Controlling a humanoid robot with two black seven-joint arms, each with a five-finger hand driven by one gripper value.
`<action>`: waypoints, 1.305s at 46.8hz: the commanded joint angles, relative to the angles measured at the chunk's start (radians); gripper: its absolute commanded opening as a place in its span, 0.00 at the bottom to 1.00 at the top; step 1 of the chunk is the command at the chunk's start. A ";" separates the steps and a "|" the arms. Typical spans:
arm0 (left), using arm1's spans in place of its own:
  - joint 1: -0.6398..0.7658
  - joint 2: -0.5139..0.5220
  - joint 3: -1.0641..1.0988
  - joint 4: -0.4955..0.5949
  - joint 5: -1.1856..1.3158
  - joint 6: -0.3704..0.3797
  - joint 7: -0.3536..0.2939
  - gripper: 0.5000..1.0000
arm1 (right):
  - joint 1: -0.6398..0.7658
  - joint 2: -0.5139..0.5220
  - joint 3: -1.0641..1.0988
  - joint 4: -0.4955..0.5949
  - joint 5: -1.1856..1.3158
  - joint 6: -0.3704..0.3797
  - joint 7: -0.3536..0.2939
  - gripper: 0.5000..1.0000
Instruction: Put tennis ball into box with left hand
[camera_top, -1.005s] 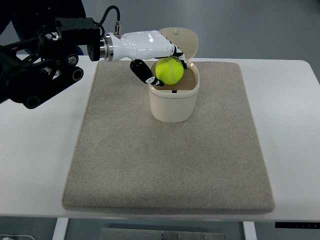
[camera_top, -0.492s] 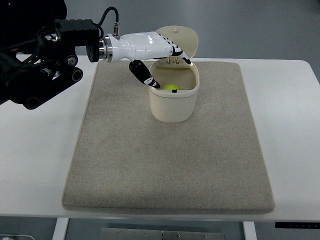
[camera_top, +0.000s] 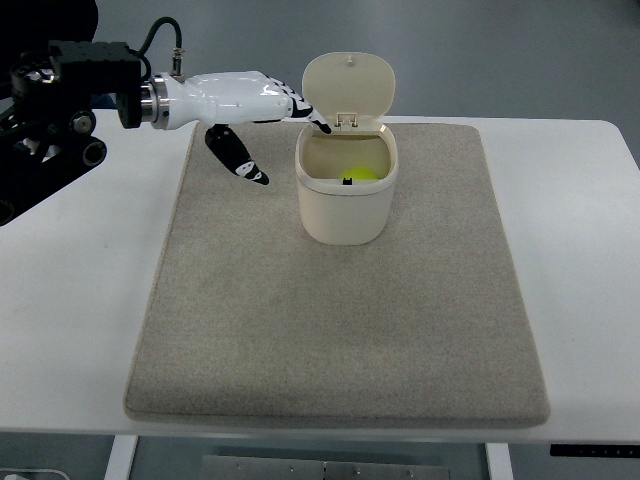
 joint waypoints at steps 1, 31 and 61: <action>0.038 0.068 0.000 -0.030 -0.094 -0.002 0.000 0.98 | 0.000 0.000 0.000 0.000 0.000 0.000 0.000 0.88; 0.290 0.156 -0.009 0.179 -1.318 0.015 0.000 0.98 | 0.000 0.000 0.000 0.000 0.000 0.000 0.000 0.88; 0.344 0.032 -0.015 0.245 -1.780 -0.071 0.048 0.98 | 0.000 0.000 0.000 0.000 0.000 0.002 0.000 0.88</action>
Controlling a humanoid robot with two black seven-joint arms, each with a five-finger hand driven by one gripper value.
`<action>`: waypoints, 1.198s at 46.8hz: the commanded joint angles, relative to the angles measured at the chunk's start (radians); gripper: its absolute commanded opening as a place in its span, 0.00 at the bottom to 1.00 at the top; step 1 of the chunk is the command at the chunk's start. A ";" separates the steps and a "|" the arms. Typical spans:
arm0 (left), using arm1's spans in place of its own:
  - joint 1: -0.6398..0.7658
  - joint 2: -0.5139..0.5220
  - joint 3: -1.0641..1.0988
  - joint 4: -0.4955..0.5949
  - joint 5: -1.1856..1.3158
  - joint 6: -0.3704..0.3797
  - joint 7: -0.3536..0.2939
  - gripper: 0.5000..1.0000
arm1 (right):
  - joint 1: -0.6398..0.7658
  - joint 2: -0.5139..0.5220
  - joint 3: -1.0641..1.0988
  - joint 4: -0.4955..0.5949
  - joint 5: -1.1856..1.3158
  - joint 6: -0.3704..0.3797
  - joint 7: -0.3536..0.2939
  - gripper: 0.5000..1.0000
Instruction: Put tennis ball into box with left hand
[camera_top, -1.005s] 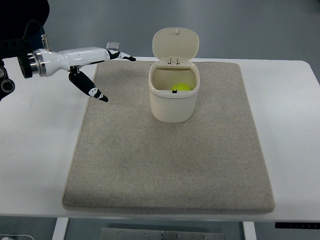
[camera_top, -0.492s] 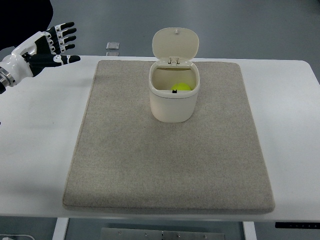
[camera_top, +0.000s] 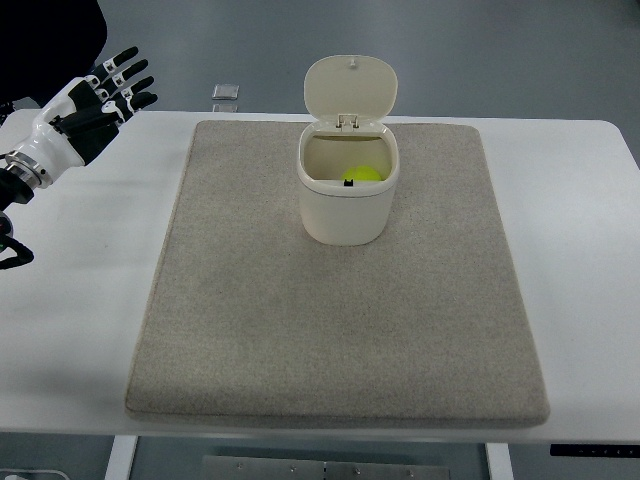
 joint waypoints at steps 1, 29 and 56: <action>0.006 -0.021 -0.001 0.000 -0.070 -0.003 0.041 0.98 | 0.000 0.000 0.000 0.000 0.000 0.000 0.000 0.88; 0.008 -0.107 -0.067 0.083 -0.257 -0.014 0.198 0.98 | 0.000 0.000 0.000 0.000 0.000 0.000 0.000 0.88; 0.031 -0.116 -0.067 0.078 -0.254 -0.012 0.195 0.98 | -0.003 0.000 0.002 0.003 0.008 0.005 0.000 0.88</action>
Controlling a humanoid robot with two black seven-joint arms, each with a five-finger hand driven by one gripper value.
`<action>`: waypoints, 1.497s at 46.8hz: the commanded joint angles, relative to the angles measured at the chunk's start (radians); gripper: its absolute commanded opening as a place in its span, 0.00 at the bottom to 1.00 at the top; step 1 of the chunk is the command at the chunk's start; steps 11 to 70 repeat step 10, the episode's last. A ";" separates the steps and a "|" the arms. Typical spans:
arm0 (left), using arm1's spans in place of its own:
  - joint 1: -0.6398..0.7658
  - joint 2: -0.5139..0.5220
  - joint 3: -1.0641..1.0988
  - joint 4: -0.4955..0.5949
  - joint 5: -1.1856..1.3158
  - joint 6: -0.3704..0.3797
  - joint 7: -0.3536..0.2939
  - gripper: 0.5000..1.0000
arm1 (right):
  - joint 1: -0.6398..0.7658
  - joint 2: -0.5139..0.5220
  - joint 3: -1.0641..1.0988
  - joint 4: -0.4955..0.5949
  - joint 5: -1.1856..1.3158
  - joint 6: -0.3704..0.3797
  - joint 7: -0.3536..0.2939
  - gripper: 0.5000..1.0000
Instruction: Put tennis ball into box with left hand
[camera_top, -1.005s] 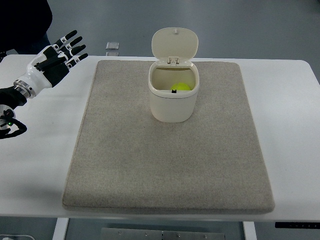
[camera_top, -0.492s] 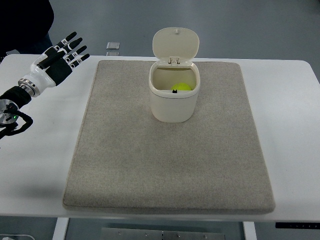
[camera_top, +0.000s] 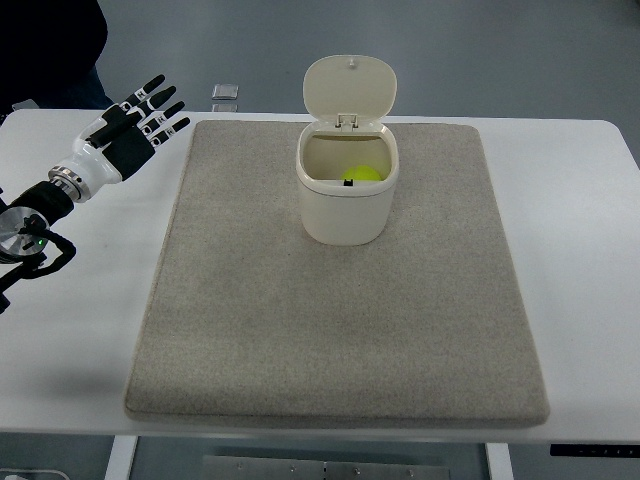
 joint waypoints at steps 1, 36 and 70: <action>0.006 0.000 0.000 0.000 0.002 0.000 0.000 0.98 | -0.002 0.000 0.000 0.001 0.004 0.000 0.000 0.88; 0.007 0.002 -0.001 0.001 0.002 -0.002 0.000 0.98 | -0.002 0.000 0.000 0.001 0.004 -0.003 -0.001 0.88; 0.007 0.002 -0.001 0.001 0.002 -0.002 0.000 0.98 | -0.002 0.000 0.000 0.001 0.004 -0.003 -0.001 0.88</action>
